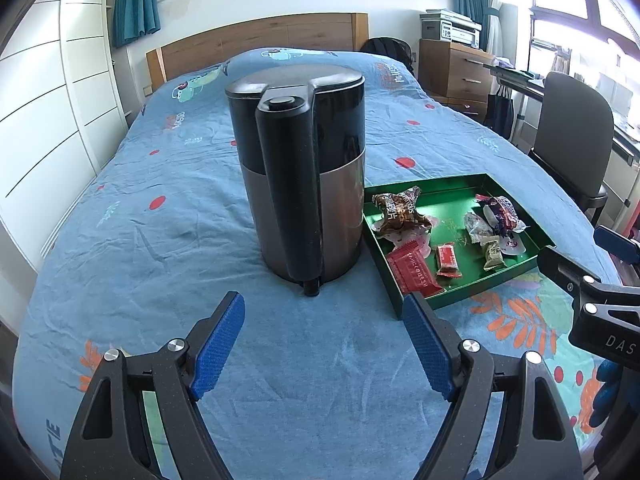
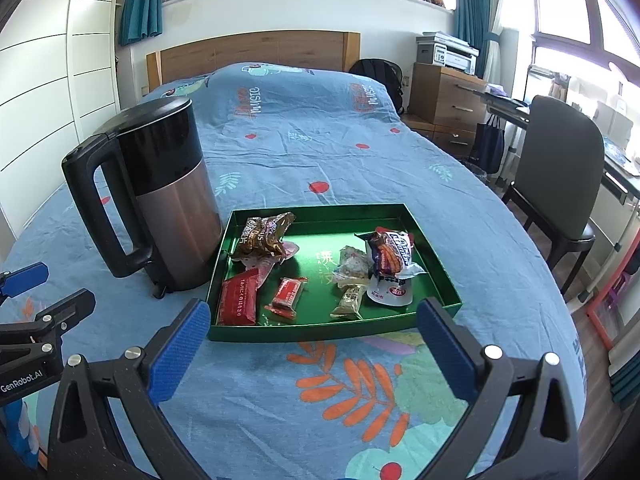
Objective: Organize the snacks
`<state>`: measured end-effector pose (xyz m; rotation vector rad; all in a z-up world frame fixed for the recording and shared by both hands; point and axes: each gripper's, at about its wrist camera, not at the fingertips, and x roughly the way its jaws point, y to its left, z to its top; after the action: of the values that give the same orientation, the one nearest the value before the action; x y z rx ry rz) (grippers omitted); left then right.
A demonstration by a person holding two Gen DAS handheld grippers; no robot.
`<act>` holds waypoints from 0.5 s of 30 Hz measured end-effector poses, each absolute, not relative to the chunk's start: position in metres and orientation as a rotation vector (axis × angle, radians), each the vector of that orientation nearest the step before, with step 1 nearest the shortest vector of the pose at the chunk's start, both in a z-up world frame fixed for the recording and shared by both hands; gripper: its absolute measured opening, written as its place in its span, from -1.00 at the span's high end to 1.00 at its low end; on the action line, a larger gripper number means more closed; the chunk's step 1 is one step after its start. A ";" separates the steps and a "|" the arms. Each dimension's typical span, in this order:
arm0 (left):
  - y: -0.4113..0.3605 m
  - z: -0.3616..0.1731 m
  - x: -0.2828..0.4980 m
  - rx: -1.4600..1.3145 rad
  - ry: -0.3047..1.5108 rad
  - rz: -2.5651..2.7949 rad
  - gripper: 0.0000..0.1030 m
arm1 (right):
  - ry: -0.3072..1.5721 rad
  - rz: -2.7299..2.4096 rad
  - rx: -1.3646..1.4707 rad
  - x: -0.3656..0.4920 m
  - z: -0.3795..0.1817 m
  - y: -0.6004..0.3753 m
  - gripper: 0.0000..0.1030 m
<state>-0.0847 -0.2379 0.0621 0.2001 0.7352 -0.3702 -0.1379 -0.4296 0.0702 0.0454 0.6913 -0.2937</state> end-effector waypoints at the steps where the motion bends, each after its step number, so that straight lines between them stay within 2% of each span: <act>1: -0.239 0.063 -0.084 0.202 0.734 -0.370 -0.49 | 0.692 -0.293 0.047 -0.138 0.070 -0.430 -1.00; 15: -0.240 0.064 -0.079 0.203 0.733 -0.359 -0.49 | 0.735 -0.271 0.044 -0.126 0.066 -0.435 -1.00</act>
<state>-0.0786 -0.2403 0.0637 0.2035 0.7329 -0.3595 -0.1264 -0.4347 0.0659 0.0437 0.7349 -0.2709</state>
